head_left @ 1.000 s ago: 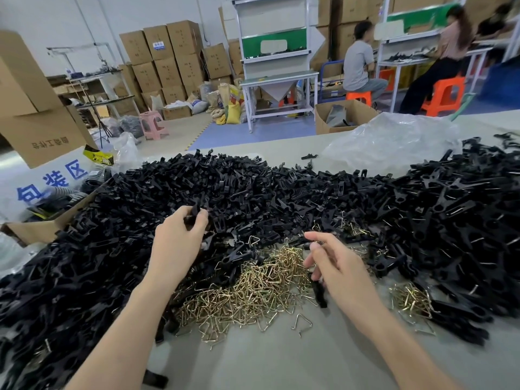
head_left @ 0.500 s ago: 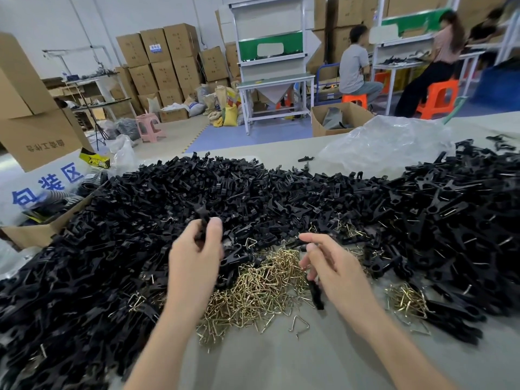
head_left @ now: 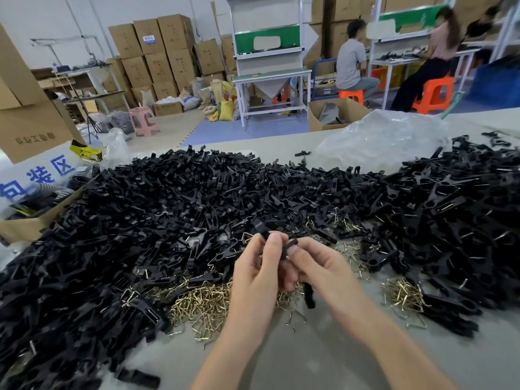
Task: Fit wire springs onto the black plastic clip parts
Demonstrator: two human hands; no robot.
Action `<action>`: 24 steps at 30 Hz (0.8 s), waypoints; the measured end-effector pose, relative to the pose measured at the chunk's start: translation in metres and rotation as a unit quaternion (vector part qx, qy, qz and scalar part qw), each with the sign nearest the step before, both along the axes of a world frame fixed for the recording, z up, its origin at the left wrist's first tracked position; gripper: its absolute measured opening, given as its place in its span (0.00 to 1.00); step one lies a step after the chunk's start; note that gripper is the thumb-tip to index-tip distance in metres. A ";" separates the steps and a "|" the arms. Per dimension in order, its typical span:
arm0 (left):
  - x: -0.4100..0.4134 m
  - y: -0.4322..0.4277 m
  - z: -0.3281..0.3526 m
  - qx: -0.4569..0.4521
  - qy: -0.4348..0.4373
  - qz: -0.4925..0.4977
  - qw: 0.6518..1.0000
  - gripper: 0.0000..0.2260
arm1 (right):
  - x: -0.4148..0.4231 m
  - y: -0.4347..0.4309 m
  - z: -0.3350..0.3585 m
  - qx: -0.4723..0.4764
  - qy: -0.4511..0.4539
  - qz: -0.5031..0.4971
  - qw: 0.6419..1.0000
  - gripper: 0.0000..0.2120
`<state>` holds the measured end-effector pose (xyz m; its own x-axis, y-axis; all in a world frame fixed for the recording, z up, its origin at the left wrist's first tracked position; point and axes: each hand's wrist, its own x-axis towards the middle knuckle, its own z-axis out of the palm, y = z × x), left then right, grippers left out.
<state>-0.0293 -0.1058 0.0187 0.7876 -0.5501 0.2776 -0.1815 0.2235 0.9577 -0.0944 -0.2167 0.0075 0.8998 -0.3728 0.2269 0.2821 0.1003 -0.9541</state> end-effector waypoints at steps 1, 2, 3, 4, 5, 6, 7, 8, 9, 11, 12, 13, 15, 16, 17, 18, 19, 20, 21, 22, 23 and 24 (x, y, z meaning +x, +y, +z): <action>0.000 0.000 0.000 -0.001 0.004 0.000 1.000 0.13 | 0.000 -0.001 0.000 0.025 0.000 -0.004 1.000 0.12; 0.001 0.000 -0.001 -0.003 0.011 0.007 1.000 0.12 | -0.001 -0.004 0.000 0.049 0.000 -0.017 0.999 0.11; 0.003 0.000 -0.002 -0.003 0.015 0.022 1.000 0.11 | -0.001 -0.008 0.000 0.067 0.002 -0.037 0.997 0.10; 0.006 0.001 -0.004 0.001 0.016 0.037 0.999 0.10 | -0.001 -0.012 0.000 0.086 0.005 -0.056 0.995 0.08; 0.007 0.003 -0.006 0.003 0.015 0.046 0.999 0.09 | -0.001 -0.016 0.000 0.108 0.008 -0.071 0.992 0.07; 0.008 0.004 -0.007 0.004 0.014 0.048 0.999 0.09 | -0.001 -0.020 -0.001 0.132 0.009 -0.080 0.988 0.07; 0.008 0.004 -0.007 0.004 0.012 0.045 0.999 0.11 | -0.001 -0.022 -0.001 0.152 0.011 -0.086 0.985 0.07; 0.007 0.005 -0.008 0.008 0.008 0.040 0.999 0.12 | -0.001 -0.023 -0.001 0.165 0.013 -0.088 0.982 0.07; 0.006 0.004 -0.008 0.012 0.002 0.034 0.999 0.13 | -0.001 -0.023 -0.001 0.170 0.018 -0.088 0.981 0.07; 0.005 0.002 -0.009 0.020 -0.013 0.029 0.999 0.14 | -0.001 -0.022 -0.001 0.168 0.031 -0.088 0.981 0.10; 0.005 0.001 -0.010 0.024 -0.017 0.031 0.999 0.14 | -0.001 -0.021 -0.001 0.165 0.036 -0.088 0.982 0.13; 0.006 0.000 -0.011 0.026 -0.016 0.032 0.999 0.13 | -0.001 -0.020 0.000 0.163 0.040 -0.087 0.982 0.14; 0.006 0.000 -0.011 0.019 0.000 0.027 0.999 0.10 | -0.001 -0.018 0.000 0.160 0.049 -0.082 0.982 0.12; 0.007 0.000 -0.011 0.016 0.009 0.023 1.000 0.10 | 0.000 -0.018 0.000 0.158 0.054 -0.082 0.983 0.11; 0.007 0.000 -0.011 0.013 0.016 0.021 1.000 0.10 | 0.000 -0.018 0.000 0.158 0.056 -0.083 0.982 0.11; 0.007 0.000 -0.010 0.009 0.026 0.017 0.999 0.10 | 0.001 -0.018 0.001 0.163 0.055 -0.084 0.982 0.09; 0.006 0.000 -0.009 0.004 0.039 0.010 0.999 0.12 | 0.001 -0.017 0.003 0.171 0.053 -0.081 0.981 0.08; 0.006 -0.001 -0.009 -0.006 0.055 0.001 0.998 0.13 | 0.000 -0.017 0.004 0.182 0.048 -0.079 0.979 0.09; 0.006 -0.001 -0.008 -0.016 0.069 -0.008 0.997 0.14 | 0.001 -0.017 0.005 0.197 0.043 -0.077 0.976 0.11; 0.007 -0.001 -0.008 -0.023 0.076 -0.013 0.997 0.15 | 0.001 -0.018 0.006 0.212 0.040 -0.074 0.974 0.11; 0.007 -0.001 -0.008 -0.026 0.079 -0.016 0.996 0.15 | 0.001 -0.019 0.006 0.226 0.038 -0.068 0.971 0.10; 0.007 0.000 -0.009 -0.026 0.078 -0.018 0.996 0.16 | 0.001 -0.020 0.006 0.236 0.034 -0.061 0.969 0.08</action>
<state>-0.0218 -0.1061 0.0101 0.8033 -0.5672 0.1816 -0.0213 0.2775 0.9605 -0.0936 -0.2364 0.0131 0.8489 -0.5260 -0.0527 0.2579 0.4991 -0.8273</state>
